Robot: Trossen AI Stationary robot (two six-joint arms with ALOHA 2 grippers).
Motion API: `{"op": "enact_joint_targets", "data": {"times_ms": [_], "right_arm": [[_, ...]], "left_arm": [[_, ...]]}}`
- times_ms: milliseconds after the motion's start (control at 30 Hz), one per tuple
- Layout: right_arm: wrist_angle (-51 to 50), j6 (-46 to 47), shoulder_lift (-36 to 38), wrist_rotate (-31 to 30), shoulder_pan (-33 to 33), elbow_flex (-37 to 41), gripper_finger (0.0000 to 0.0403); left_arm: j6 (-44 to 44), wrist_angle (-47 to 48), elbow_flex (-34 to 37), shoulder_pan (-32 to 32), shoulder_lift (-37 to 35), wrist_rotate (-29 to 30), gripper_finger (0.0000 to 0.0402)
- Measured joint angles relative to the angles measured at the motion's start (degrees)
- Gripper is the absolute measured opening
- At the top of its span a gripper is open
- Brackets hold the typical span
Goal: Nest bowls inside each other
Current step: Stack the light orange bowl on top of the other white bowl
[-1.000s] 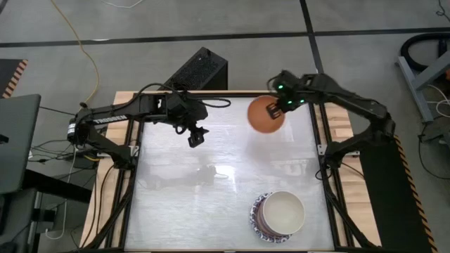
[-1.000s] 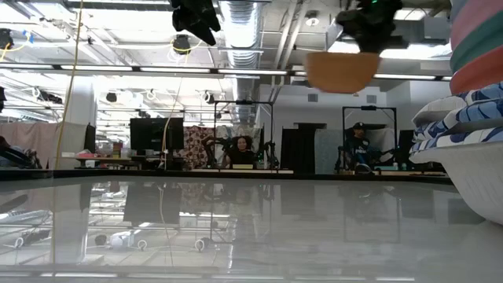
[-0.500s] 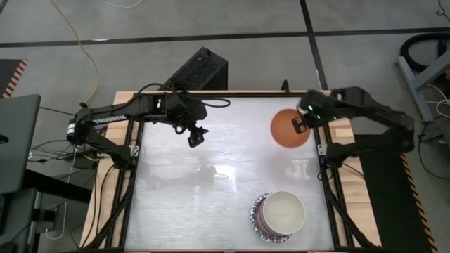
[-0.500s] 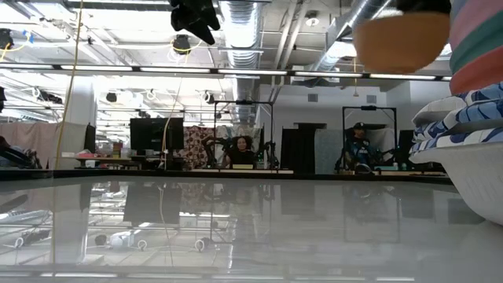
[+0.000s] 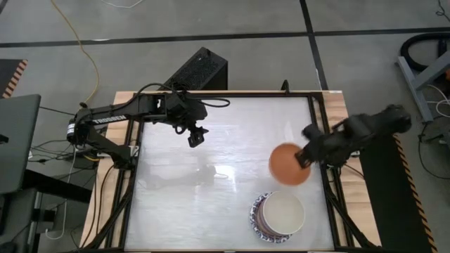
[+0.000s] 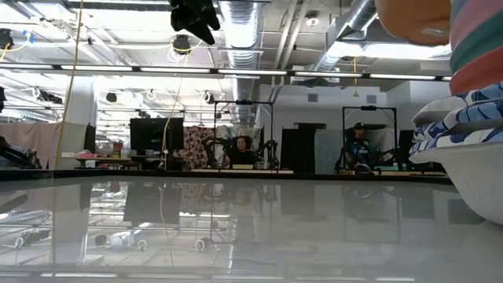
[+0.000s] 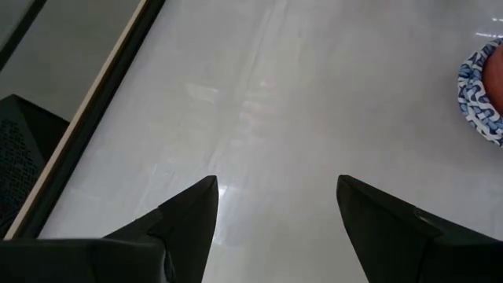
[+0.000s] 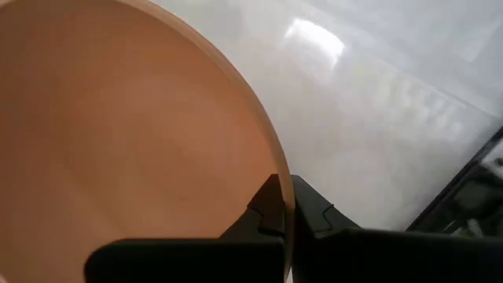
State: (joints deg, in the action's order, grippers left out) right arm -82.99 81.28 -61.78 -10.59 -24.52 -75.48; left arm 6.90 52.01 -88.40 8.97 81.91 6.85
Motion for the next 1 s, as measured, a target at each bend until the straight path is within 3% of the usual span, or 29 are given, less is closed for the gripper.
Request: {"op": "enact_joint_targets", "data": {"times_ms": [333, 633, 833, 1000], "right_arm": [[6.9, 7.6, -10.9, -1.0, -14.2, -0.9, 0.0009], [2.0, 10.9, -11.0, -10.8, -16.8, -4.6, 0.0009], [8.3, 6.4, -11.0, -6.2, -20.1, -5.9, 0.0009], [12.7, 10.2, -13.2, -5.8, -25.4, -6.0, 0.0009]], "left_arm": [[0.4, 0.0, 0.0, 0.0, 0.0, 0.0, 0.0249], [1.3, -0.6, 0.0, 0.0, 0.0, 1.1, 0.0249], [2.0, -3.2, 0.0, 0.0, 0.0, -3.2, 0.0249], [2.0, -4.0, 0.0, 0.0, 0.0, -3.8, 0.0249]]}}
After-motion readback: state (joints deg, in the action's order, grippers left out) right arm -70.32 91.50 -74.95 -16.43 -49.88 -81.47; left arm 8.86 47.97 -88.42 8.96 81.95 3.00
